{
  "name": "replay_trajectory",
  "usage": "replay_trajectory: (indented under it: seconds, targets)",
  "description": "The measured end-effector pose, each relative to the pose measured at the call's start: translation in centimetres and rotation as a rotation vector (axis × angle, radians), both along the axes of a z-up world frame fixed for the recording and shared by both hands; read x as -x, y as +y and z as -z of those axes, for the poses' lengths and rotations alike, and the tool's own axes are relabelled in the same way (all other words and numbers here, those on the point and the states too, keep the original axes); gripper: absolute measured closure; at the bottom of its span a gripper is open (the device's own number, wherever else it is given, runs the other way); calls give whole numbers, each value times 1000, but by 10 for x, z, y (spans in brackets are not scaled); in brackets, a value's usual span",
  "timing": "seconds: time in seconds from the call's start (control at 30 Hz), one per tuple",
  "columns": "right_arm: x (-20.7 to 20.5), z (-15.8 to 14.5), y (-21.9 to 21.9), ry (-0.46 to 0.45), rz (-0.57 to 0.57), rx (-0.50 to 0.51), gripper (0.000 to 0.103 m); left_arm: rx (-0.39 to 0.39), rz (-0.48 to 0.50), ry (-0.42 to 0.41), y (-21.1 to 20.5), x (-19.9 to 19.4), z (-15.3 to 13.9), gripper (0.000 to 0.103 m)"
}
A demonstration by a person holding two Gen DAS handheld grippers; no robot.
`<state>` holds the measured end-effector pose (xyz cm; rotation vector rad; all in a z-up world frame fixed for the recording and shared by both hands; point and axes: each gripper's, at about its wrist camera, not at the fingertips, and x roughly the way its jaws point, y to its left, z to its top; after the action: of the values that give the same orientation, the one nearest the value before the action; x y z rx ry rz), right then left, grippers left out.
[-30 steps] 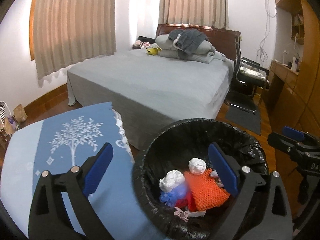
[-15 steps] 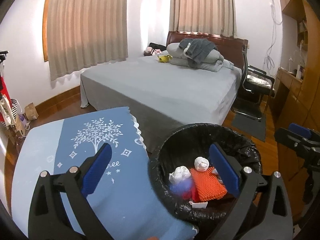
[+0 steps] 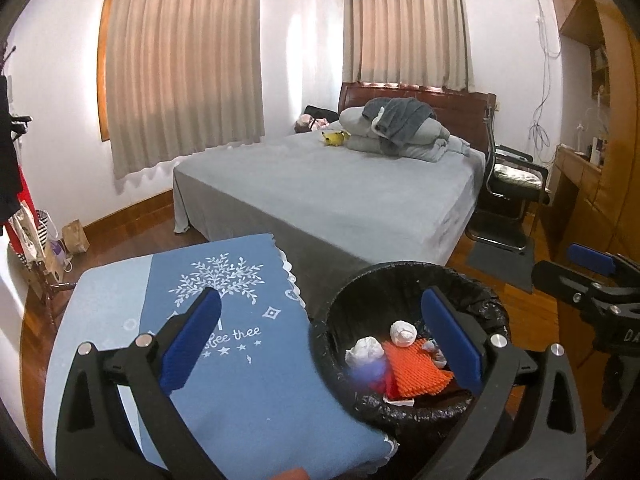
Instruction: Collect trash
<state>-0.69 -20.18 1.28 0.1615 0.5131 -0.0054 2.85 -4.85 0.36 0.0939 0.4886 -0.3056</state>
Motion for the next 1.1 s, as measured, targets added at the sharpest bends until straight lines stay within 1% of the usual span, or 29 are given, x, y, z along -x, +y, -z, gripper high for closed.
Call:
replay_trajectory:
  seconds: [0.33,1.1]
  targets:
    - [6,-3,5,-9,-12,-3,6,6,-2,-27,4,15,-7,5]
    - [5,-3,12,-19,-22,8,6,16,-19,-39,11,18,-13,5]
